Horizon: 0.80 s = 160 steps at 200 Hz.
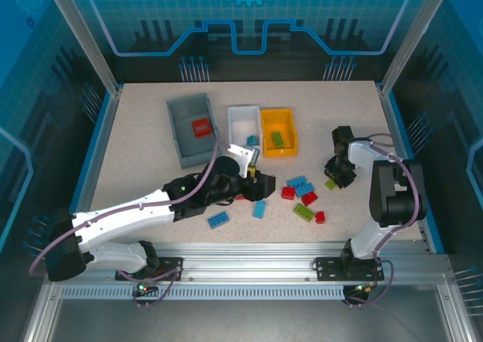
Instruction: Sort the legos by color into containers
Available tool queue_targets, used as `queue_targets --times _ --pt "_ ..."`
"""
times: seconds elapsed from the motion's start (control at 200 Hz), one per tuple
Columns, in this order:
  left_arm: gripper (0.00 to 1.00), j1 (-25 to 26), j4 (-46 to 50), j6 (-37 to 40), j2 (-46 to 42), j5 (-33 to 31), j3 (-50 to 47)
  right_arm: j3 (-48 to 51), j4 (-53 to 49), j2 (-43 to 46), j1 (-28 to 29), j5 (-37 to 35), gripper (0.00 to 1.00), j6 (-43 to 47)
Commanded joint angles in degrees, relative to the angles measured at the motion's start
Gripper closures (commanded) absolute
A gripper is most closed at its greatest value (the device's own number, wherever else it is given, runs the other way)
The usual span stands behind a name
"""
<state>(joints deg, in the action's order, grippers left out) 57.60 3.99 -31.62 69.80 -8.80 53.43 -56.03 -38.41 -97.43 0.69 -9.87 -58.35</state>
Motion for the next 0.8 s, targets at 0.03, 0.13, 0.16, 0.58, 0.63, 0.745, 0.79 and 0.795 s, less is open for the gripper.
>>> queue_targets --times 0.03,0.13,0.16,0.58,0.63,0.745,0.79,0.795 --pt "0.33 0.32 1.61 -0.39 -2.54 -4.42 -0.04 -0.30 3.63 -0.10 2.20 2.33 0.76 1.10" --pt "0.34 -0.13 8.09 -1.34 -3.27 -9.83 2.51 -3.58 2.54 5.76 10.16 -5.46 0.74 5.44" --pt "0.34 -0.62 10.41 -1.87 -3.14 -10.89 3.65 -4.92 2.27 7.08 13.18 -7.84 0.74 7.16" --pt "0.34 -5.99 14.52 -2.32 -1.03 -12.21 9.90 -28.52 8.77 -7.82 23.87 -2.21 0.70 28.18" --pt "0.34 -6.09 14.91 -2.16 -0.57 -12.44 10.56 -33.45 5.83 -11.51 23.39 -2.62 0.70 29.30" --pt "0.34 -6.21 14.49 -2.06 0.06 -12.35 10.83 -45.26 -3.66 -20.70 22.01 -5.47 0.70 29.07" --pt "0.34 -6.20 14.27 -2.14 0.24 -12.30 10.82 -48.70 -6.80 -23.33 21.66 -7.10 0.70 28.31" --pt "0.34 -6.20 14.28 -2.14 0.24 -12.30 10.82 -48.89 -7.09 -23.55 21.65 -7.32 0.70 28.30"
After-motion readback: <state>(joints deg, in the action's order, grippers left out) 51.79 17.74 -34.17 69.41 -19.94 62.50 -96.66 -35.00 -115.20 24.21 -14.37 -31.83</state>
